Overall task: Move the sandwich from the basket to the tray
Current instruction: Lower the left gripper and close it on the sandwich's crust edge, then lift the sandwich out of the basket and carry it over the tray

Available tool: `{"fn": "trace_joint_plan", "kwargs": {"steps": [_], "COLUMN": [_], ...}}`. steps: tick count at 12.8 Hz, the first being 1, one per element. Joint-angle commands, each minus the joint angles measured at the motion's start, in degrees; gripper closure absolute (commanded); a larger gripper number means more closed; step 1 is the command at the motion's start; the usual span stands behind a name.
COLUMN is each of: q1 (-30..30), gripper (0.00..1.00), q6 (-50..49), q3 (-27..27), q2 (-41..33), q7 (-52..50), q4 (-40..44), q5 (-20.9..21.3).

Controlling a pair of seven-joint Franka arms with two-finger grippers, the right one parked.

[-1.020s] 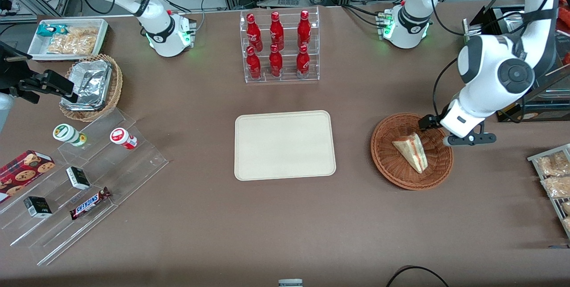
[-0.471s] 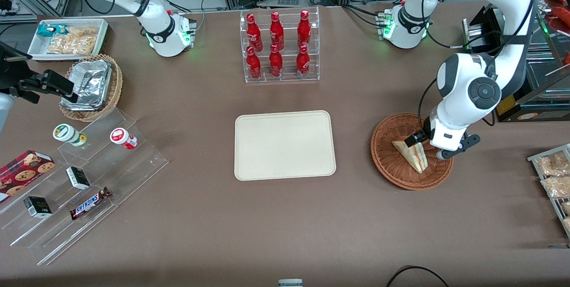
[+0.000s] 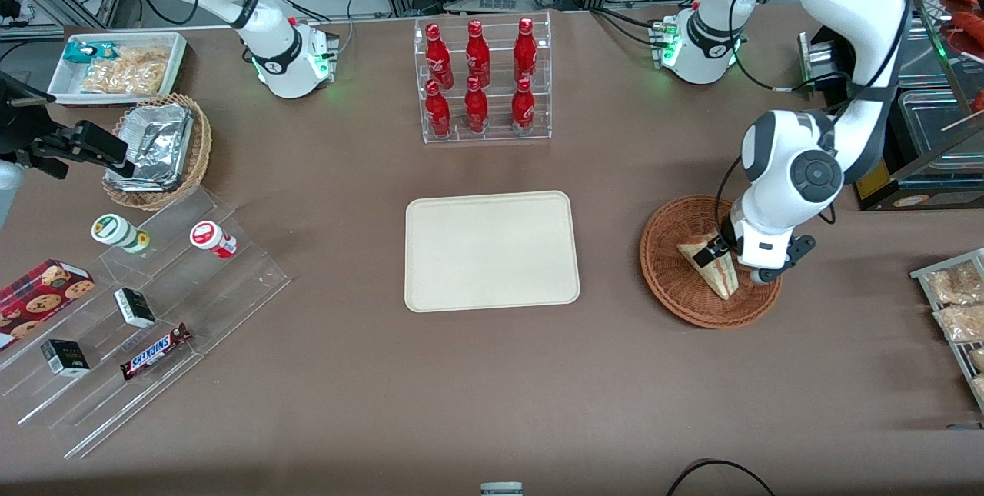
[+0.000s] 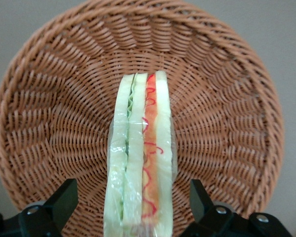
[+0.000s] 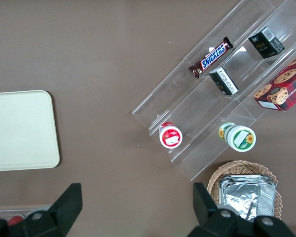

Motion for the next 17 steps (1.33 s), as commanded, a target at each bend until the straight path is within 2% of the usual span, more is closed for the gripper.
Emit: {"fn": "trace_joint_plan", "kwargs": {"steps": [1,2,4,5,7,10,12,15,17], "q1": [-0.2,-0.2,-0.2,-0.3,-0.3,-3.5,-4.9,-7.4,-11.0], "gripper": [0.02,0.16,0.7,0.86,0.93,0.95,1.0,0.99,0.97], "q6": [2.1,1.9,1.1,-0.1,-6.8,-17.9,-19.2,-22.1,-22.1], "q3": [0.0,0.0,0.0,-0.1,-0.1,-0.3,-1.2,-5.6,-6.8], "q2": [1.5,1.5,1.0,0.7,-0.6,-0.6,-1.0,0.7,3.1], "q7": [-1.6,-1.7,-2.4,-2.5,-1.6,1.4,7.5,5.5,3.7], "q4": [-0.3,-0.3,-0.3,-0.2,2.4,9.7,10.8,14.8,18.4], "q5": [-0.7,-0.7,-0.7,-0.6,-0.4,0.1,-0.6,-0.7,-0.4]}}
